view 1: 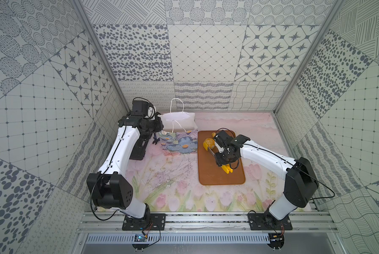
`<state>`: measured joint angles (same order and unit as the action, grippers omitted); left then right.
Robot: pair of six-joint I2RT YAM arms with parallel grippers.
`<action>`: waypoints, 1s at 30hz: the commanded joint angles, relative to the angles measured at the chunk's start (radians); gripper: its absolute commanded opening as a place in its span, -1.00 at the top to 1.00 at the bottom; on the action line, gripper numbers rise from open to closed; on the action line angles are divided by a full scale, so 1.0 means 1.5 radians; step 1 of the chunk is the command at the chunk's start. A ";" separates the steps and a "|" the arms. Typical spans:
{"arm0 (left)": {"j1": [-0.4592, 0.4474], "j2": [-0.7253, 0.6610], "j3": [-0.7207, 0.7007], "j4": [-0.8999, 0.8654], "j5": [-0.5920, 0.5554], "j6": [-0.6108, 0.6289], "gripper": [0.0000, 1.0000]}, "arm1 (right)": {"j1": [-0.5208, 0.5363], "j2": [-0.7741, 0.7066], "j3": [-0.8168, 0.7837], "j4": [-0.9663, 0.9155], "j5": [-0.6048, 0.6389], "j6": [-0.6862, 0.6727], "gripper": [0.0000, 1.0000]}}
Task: Pack bread into a paper bag
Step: Pick up the fake bread from the plate, then place the fake bread in the paper bag.
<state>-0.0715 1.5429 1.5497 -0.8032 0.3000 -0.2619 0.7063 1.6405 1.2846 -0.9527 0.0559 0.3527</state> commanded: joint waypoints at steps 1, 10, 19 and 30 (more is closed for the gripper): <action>0.000 -0.003 0.010 -0.002 -0.007 0.008 0.68 | -0.001 -0.044 0.017 0.003 0.018 -0.003 -0.11; 0.000 -0.008 0.001 -0.002 -0.012 0.011 0.68 | 0.000 -0.139 0.030 -0.060 0.045 0.014 -0.10; 0.000 -0.012 0.006 -0.008 -0.014 0.009 0.68 | 0.014 -0.190 0.146 -0.148 0.089 0.012 -0.08; 0.000 -0.013 0.003 -0.008 -0.017 0.010 0.68 | 0.079 -0.155 0.335 -0.233 0.138 0.010 -0.08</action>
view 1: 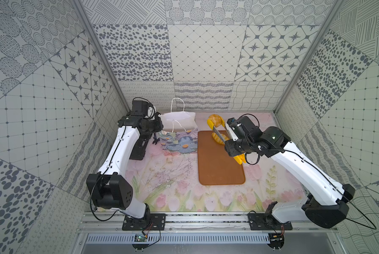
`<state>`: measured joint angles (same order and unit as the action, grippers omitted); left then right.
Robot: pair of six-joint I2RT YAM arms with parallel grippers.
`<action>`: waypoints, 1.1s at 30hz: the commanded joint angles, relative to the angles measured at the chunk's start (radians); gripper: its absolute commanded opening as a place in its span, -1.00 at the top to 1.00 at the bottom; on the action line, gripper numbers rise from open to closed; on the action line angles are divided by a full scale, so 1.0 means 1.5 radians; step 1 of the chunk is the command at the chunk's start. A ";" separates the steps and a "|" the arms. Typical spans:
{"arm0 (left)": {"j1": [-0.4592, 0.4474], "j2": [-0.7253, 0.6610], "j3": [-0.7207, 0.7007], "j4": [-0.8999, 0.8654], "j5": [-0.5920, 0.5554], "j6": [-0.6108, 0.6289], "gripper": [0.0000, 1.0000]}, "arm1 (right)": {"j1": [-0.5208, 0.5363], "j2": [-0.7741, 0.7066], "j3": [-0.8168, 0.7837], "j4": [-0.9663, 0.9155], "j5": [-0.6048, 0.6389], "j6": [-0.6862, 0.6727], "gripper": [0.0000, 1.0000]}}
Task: Pack bread into a paper bag
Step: Place the fake bread in the paper bag.
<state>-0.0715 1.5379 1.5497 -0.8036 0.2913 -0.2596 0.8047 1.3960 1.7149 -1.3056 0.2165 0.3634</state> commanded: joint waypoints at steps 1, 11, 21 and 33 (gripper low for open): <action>0.000 -0.010 0.003 -0.008 -0.011 0.010 0.68 | 0.020 0.015 0.068 -0.003 0.035 0.002 -0.08; 0.000 -0.009 0.002 -0.004 -0.010 0.008 0.68 | 0.070 0.107 0.254 -0.053 0.049 -0.017 -0.08; 0.001 -0.006 0.005 -0.001 -0.006 0.005 0.68 | 0.105 0.205 0.390 -0.073 0.036 -0.026 -0.08; 0.000 -0.005 -0.001 0.003 -0.004 0.005 0.68 | 0.128 0.309 0.519 -0.106 0.010 -0.039 -0.08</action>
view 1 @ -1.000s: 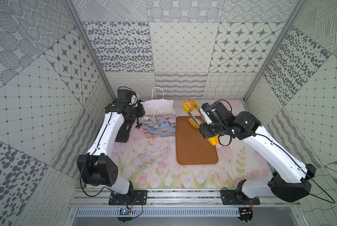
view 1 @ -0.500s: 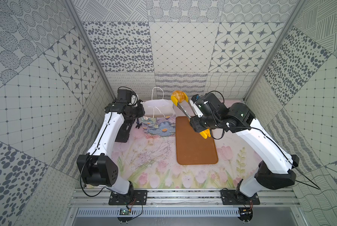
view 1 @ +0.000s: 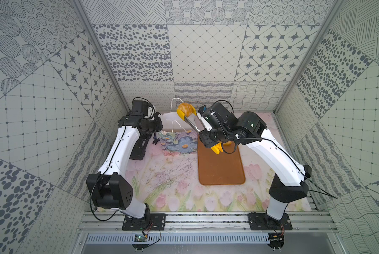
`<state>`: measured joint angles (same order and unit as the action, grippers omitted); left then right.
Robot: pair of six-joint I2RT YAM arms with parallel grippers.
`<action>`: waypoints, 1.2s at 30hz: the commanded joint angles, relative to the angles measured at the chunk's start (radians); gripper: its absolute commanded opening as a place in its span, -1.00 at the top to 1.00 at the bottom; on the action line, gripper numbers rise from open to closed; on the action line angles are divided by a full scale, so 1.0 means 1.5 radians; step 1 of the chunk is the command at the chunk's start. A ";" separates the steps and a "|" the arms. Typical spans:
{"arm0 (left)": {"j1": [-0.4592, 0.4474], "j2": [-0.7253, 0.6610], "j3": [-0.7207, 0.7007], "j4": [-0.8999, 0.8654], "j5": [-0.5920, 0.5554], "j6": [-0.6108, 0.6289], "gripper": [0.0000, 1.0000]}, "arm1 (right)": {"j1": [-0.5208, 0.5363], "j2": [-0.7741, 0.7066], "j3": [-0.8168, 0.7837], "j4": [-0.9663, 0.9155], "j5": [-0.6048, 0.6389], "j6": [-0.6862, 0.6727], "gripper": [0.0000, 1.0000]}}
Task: Pack bread into a paper bag
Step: Place the fake bread in the paper bag.
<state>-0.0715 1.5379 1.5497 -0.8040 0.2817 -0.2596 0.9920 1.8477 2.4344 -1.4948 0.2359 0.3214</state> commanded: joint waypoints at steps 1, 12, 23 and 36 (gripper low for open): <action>0.000 -0.004 -0.001 0.004 0.002 0.005 0.68 | 0.005 0.017 0.053 0.015 -0.008 -0.012 -0.08; 0.000 0.001 0.004 0.004 0.004 0.006 0.68 | 0.015 0.055 0.083 -0.007 -0.023 -0.019 -0.07; 0.000 -0.001 0.003 0.004 0.004 0.007 0.68 | 0.015 0.069 0.083 -0.002 -0.022 -0.023 -0.10; 0.000 0.000 0.004 0.004 0.010 0.007 0.68 | 0.014 0.077 0.083 0.000 0.002 -0.026 -0.18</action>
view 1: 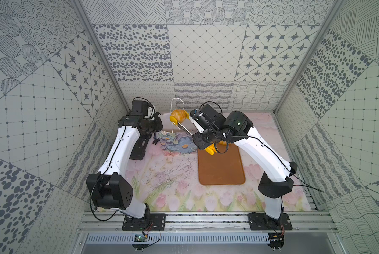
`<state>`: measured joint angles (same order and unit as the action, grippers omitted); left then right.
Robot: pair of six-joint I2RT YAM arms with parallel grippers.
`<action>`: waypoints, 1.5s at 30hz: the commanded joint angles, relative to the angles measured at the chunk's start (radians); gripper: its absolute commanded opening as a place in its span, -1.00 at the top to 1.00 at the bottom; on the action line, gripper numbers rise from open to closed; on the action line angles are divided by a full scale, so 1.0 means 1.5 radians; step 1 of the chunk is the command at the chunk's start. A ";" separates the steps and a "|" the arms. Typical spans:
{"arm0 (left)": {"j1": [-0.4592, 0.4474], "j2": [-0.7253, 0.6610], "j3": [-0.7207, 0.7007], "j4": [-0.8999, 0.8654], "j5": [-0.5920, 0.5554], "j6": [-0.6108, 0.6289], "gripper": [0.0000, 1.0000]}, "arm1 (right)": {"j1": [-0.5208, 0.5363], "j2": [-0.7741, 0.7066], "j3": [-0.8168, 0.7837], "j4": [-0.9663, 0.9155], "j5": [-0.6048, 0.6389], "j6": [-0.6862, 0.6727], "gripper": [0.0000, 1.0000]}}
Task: Pack bread into a paper bag
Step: Place the fake bread in the paper bag, then pick up the fake bread from the plate.
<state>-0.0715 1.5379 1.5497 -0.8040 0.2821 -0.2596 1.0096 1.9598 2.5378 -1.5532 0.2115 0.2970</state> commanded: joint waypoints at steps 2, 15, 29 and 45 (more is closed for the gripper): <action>-0.001 0.000 0.003 0.002 0.009 0.007 0.68 | 0.001 0.004 0.014 0.040 0.021 -0.010 -0.18; -0.001 -0.002 0.003 0.003 0.009 0.006 0.68 | -0.005 0.002 0.013 0.045 0.024 -0.010 -0.21; 0.001 0.001 0.004 0.003 0.009 0.008 0.67 | -0.010 -0.002 0.009 0.043 0.024 -0.010 -0.25; 0.000 0.009 0.012 0.001 0.011 0.006 0.68 | -0.027 -0.146 -0.168 0.100 0.068 0.017 -0.23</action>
<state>-0.0715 1.5425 1.5497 -0.8036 0.2825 -0.2596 0.9810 1.8259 2.3123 -1.5059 0.2749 0.2977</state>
